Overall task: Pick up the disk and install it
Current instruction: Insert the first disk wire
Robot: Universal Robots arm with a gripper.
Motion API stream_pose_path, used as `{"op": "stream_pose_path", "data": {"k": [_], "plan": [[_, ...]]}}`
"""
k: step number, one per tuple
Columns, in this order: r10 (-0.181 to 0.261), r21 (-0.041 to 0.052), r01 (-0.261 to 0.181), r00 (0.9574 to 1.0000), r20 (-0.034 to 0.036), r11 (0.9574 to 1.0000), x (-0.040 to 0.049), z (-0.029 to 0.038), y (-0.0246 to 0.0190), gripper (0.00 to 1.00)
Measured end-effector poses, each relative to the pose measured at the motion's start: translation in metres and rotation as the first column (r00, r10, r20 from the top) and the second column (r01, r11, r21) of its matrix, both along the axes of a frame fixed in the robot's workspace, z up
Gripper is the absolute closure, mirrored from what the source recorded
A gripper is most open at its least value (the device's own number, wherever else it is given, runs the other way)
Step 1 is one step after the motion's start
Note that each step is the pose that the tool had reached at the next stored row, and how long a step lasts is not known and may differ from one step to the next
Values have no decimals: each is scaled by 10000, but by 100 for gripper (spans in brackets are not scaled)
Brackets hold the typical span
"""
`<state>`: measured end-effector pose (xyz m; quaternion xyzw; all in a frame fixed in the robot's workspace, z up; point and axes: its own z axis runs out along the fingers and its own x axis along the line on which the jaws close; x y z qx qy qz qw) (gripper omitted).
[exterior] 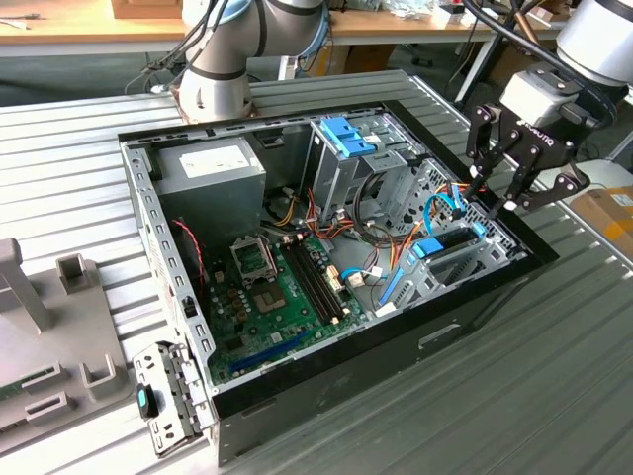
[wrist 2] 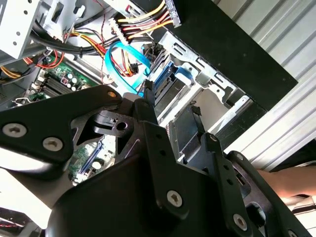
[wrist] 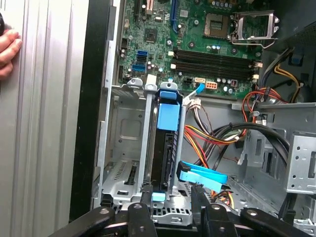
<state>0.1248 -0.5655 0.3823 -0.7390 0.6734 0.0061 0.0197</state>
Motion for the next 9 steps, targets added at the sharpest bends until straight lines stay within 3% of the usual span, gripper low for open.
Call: {"op": "stream_pose_path", "data": {"k": [9], "plan": [[56, 1, -56, 10000, 0, 10000, 10, 0, 55, 56]]}}
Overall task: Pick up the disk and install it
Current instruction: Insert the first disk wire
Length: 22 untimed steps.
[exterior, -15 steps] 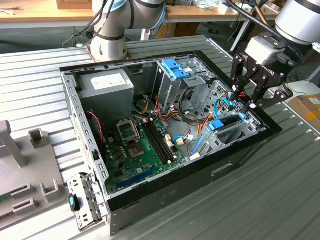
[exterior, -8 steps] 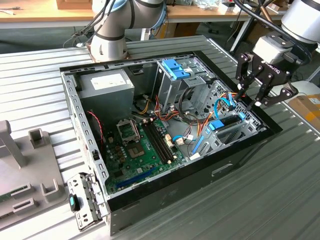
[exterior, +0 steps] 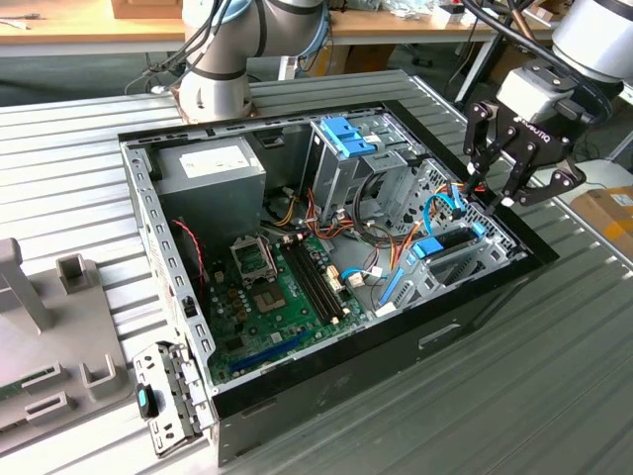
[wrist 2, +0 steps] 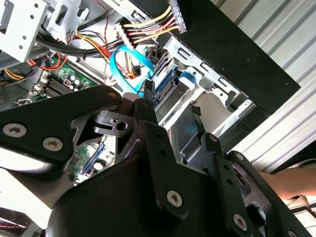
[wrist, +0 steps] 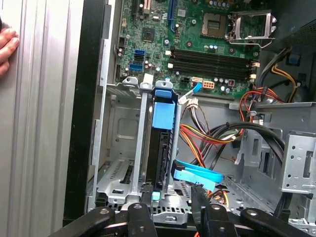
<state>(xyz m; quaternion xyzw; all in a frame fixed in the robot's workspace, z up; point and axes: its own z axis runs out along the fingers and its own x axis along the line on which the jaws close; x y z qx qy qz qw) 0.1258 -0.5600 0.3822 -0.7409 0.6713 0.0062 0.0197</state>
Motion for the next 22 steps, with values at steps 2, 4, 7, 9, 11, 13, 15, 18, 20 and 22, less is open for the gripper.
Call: {"op": "stream_pose_path", "data": {"k": [2, 4, 7, 9, 11, 13, 15, 18, 20, 22], "plan": [[4, 0, -4, 10000, 0, 10000, 0, 0, 1, 56], [6, -1, -6, 10000, 0, 10000, 1, 1, 1, 56], [15, -1, -15, 10000, 0, 10000, 3, 0, 1, 56], [29, -1, -29, 10000, 0, 10000, 5, 1, 1, 56], [45, -1, -45, 10000, 0, 10000, 5, 0, 1, 56], [47, -1, -47, 10000, 0, 10000, 5, 0, 1, 56], [49, 0, -49, 10000, 0, 10000, 5, 0, 1, 56], [56, 0, -56, 10000, 0, 10000, 5, 0, 1, 56], [59, -1, -59, 10000, 0, 10000, 5, 0, 1, 56], [71, 0, -71, 10000, 0, 10000, 9, 0, 2, 56]]}}
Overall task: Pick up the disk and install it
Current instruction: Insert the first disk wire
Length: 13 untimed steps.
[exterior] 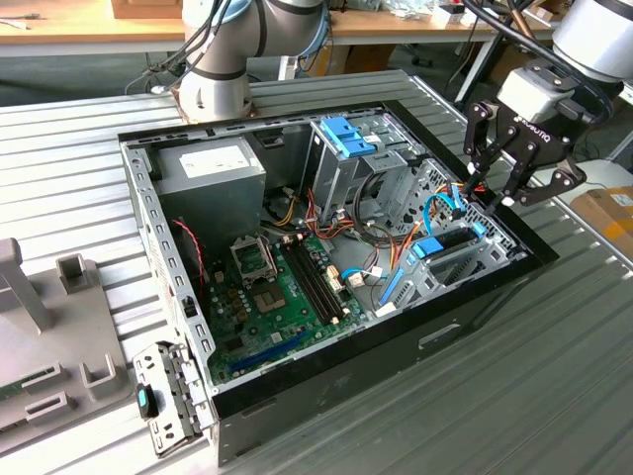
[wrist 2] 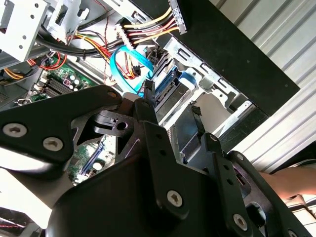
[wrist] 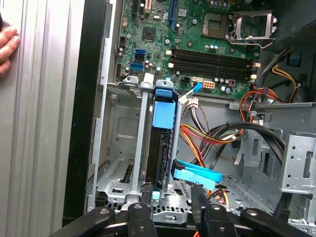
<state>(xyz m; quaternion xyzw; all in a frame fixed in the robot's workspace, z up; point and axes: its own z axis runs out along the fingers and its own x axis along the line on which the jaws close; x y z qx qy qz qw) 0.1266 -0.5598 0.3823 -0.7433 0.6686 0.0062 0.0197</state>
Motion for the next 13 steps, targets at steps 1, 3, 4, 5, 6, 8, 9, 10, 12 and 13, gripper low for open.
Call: {"op": "stream_pose_path", "data": {"k": [1, 3, 4, 5, 6, 8, 9, 10, 12, 13], "plan": [[38, 0, -38, 10000, 0, 10000, 2, 0, 1, 56], [190, 0, -190, 9998, 0, 9998, 10, 0, 3, 56], [212, 1, -212, 9998, -1, 9998, 38, -2, 3, 56], [253, 0, -253, 9997, -1, 9997, 73, -2, 5, 56], [334, 1, -334, 9994, 0, 9994, 96, -4, 6, 56], [413, 0, -413, 9991, -4, 9991, 152, -8, 5, 56], [466, 0, -466, 9989, -6, 9989, 181, -10, 6, 56], [529, 1, -529, 9986, -6, 9986, 193, -13, 6, 56], [796, -1, -796, 9968, -6, 9968, 205, -20, 6, 56], [1394, 0, -1394, 9902, -6, 9902, 208, -32, 5, 56]]}}
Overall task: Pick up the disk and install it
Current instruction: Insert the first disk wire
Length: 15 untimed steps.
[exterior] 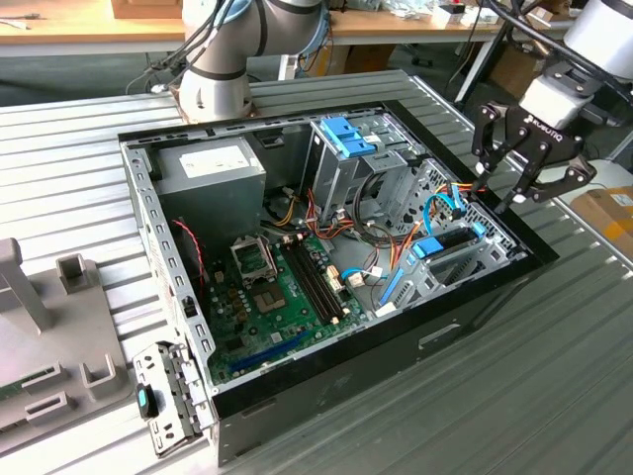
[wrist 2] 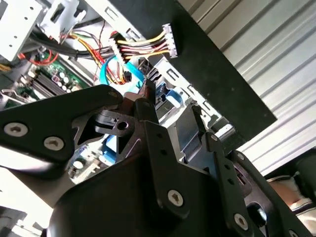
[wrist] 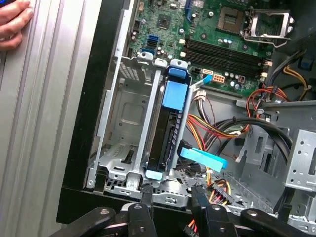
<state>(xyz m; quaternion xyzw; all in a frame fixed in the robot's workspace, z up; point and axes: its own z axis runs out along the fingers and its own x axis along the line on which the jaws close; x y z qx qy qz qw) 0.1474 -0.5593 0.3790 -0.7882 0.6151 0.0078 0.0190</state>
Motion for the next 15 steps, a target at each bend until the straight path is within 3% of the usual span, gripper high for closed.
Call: {"op": "stream_pose_path", "data": {"k": [1, 3, 5, 10, 12, 15], "plan": [[304, 1, -304, 9995, 1, 9995, 5, -5, 0, 56], [510, 2, -510, 9987, 0, 9987, 104, -11, 2, 56], [683, 0, -683, 9977, 0, 9977, 138, -25, 11, 56], [774, 0, -774, 9970, -30, 9970, 143, -92, 45, 56], [793, -6, -793, 9968, -38, 9969, 165, -112, 94, 56], [820, -9, -820, 9966, -48, 9966, 227, -120, 112, 56]]}}
